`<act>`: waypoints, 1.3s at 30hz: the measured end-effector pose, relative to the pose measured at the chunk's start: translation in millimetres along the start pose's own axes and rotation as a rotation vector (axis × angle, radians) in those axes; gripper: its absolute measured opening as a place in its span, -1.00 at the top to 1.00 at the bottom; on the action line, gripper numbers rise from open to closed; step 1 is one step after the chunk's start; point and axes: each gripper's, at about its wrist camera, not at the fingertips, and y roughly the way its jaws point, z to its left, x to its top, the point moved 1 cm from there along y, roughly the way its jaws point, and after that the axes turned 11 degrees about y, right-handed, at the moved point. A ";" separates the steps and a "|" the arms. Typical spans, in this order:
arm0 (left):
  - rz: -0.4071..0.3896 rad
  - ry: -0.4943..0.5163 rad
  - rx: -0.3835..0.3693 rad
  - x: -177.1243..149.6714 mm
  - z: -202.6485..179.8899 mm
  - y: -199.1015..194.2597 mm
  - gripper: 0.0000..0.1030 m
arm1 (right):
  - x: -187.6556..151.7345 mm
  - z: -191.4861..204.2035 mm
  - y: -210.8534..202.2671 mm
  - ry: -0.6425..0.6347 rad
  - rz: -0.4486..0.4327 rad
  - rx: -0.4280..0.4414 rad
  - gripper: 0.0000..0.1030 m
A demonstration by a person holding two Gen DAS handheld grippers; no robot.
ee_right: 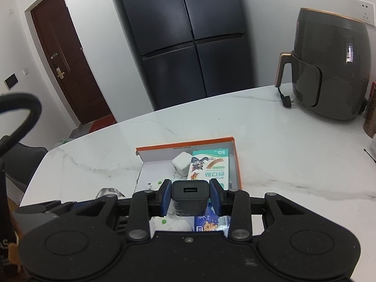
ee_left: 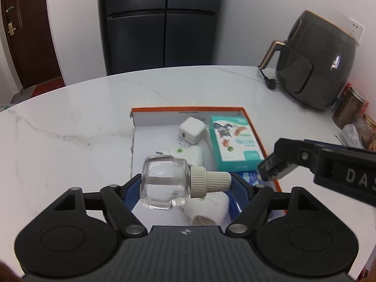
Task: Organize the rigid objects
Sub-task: 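Lower the glass bottle and black plug into the box, opening both grippers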
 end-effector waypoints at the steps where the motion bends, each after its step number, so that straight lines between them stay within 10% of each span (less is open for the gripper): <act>1: 0.001 -0.003 0.004 2.0 2.6 2.1 -0.53 | 0.9 1.1 2.4 -0.001 0.002 0.001 0.16; 39: 0.051 -0.051 -0.017 36.9 55.4 73.9 -0.53 | 56.9 36.0 120.1 0.002 0.096 0.028 0.16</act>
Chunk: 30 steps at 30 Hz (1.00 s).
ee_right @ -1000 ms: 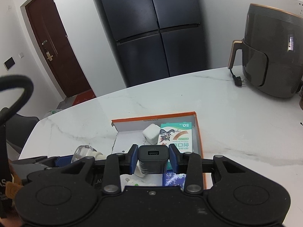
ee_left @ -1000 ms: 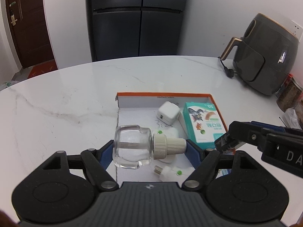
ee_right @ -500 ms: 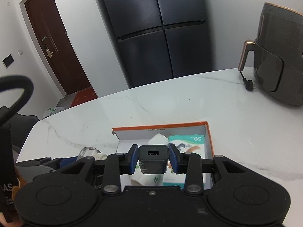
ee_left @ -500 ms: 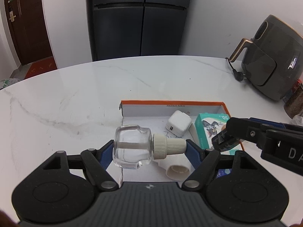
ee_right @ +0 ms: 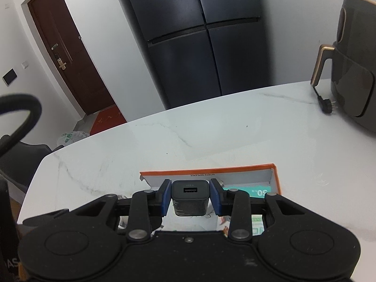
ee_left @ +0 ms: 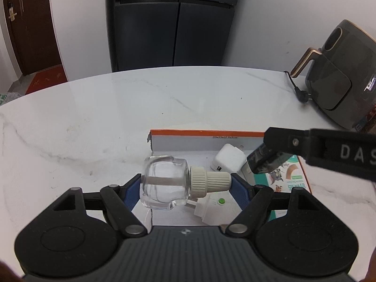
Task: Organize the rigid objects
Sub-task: 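Lower the glass bottle and black plug into the box, opening both grippers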
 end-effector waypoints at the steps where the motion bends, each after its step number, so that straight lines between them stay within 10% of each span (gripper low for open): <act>1: 0.002 0.000 0.002 0.2 1.0 0.9 -0.53 | 1.2 0.2 3.8 -0.001 0.006 -0.001 0.16; 12: 0.028 0.003 -0.019 2.5 0.8 19.4 -0.53 | 13.7 -8.8 25.7 0.017 0.026 0.005 0.00; 30: 0.013 0.057 -0.101 11.6 -34.5 20.3 -0.53 | -24.7 -56.0 -68.8 0.077 -0.078 -0.031 -0.18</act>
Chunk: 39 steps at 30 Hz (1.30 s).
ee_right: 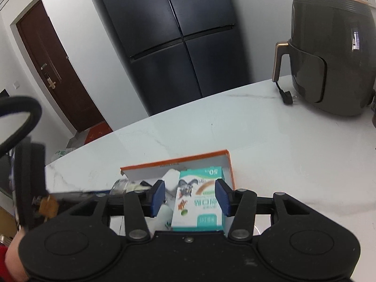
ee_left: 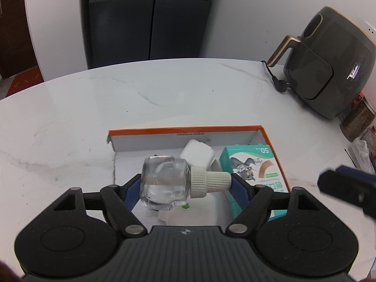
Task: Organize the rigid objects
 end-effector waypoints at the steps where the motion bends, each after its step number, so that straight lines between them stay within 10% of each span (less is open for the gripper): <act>1: -0.002 0.004 -0.002 0.7 -1.9 -0.6 -0.53 | -2.0 0.8 -2.7 -0.009 -0.005 -0.011 -0.20; 16: -0.045 0.026 0.082 -26.4 -28.4 -72.4 -1.00 | -36.4 -1.6 -58.2 -0.051 -0.020 -0.056 -0.59; 39: 0.023 -0.038 0.215 -136.7 -72.2 -146.4 -1.00 | -126.5 -27.8 -121.7 -0.066 0.023 -0.110 -0.77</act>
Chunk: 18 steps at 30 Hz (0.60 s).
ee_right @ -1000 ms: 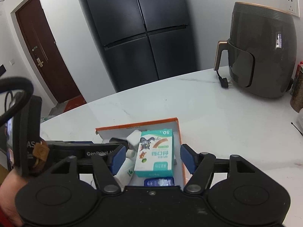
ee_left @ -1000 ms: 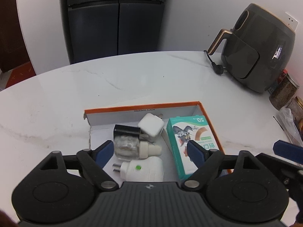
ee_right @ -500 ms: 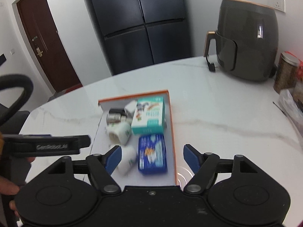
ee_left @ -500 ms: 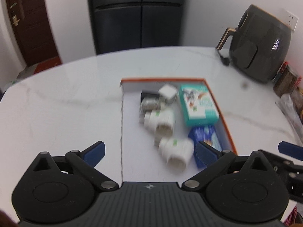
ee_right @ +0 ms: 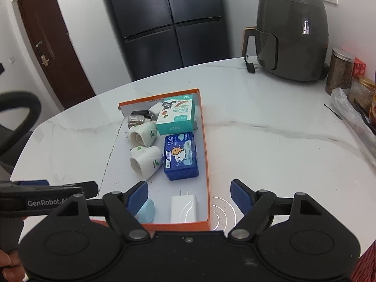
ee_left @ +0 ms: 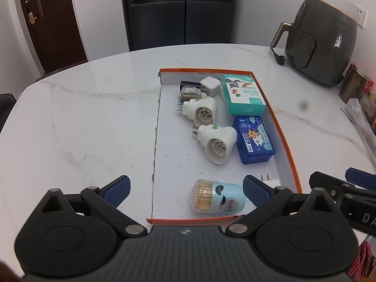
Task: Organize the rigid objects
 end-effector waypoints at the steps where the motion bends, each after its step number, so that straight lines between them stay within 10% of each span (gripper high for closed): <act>1: -0.001 0.001 0.000 -0.4 -1.4 -0.5 -1.00 | -1.1 0.1 -0.7 -0.009 -0.001 0.000 -0.77; 18: 0.027 0.009 0.002 -4.0 -15.8 2.6 -1.00 | -6.1 -6.2 4.3 -0.020 0.051 0.032 -0.78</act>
